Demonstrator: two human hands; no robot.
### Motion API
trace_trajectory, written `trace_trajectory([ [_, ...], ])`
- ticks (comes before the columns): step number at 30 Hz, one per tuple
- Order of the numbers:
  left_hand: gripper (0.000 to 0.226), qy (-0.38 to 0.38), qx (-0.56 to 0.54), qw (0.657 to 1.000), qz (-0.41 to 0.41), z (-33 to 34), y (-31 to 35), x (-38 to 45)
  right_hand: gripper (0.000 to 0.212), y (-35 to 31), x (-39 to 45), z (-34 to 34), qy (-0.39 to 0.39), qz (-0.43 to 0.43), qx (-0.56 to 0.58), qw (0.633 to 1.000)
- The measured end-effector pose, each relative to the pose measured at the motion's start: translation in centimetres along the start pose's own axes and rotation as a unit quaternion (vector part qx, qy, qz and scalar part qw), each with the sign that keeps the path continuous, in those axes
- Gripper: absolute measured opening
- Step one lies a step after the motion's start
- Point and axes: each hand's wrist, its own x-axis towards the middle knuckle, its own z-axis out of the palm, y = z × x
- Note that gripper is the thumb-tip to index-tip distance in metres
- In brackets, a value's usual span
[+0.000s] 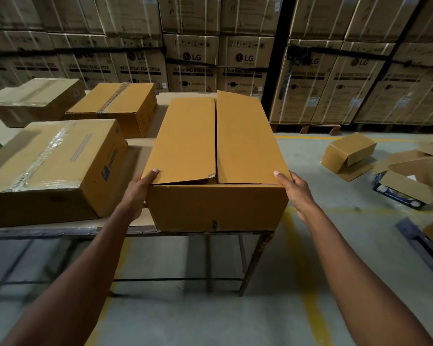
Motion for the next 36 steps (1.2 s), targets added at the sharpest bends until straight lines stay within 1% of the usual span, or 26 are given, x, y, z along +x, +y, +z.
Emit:
trace_trajectory([
  [14, 0.071, -0.005, 0.000, 1.000, -0.001, -0.1, -0.1, -0.1, 0.051, -1.1, -0.7, 0.0, 0.004, -0.004, -0.002, 1.000],
  [24, 0.059, -0.003, -0.008, 1.000, 0.009, 0.0, -0.1, -0.5, 0.048, -1.1, -0.9, 0.4, 0.021, 0.001, 0.002, 1.000],
  [27, 0.061, -0.009, 0.003, 1.000, 0.013, -0.3, 0.1, -0.4, 0.054, -1.3, -0.7, 0.5, 0.035, 0.003, -0.031, 0.999],
  [29, 0.062, 0.011, 0.040, 0.998, 0.038, -0.5, 0.4, -0.2, 0.062, -1.8, -0.5, 0.7, 0.073, -0.021, -0.114, 0.991],
  [31, 0.069, 0.053, 0.107, 0.988, 0.098, -0.8, 0.8, 0.3, 0.064, -2.8, -0.5, 1.2, 0.102, -0.084, -0.206, 0.970],
  [32, 0.072, 0.071, 0.145, 0.978, 0.135, -0.8, 1.2, 0.4, 0.064, -3.5, -0.7, 1.7, 0.101, -0.124, -0.241, 0.957],
  [34, 0.067, 0.096, 0.229, 0.947, 0.202, -0.1, 2.5, 0.5, 0.062, -4.9, -1.4, 3.2, 0.066, -0.189, -0.282, 0.938],
  [36, 0.055, 0.095, 0.295, 0.915, 0.257, 1.1, 4.2, 0.5, 0.064, -6.2, -2.3, 5.3, 0.016, -0.223, -0.331, 0.917],
])
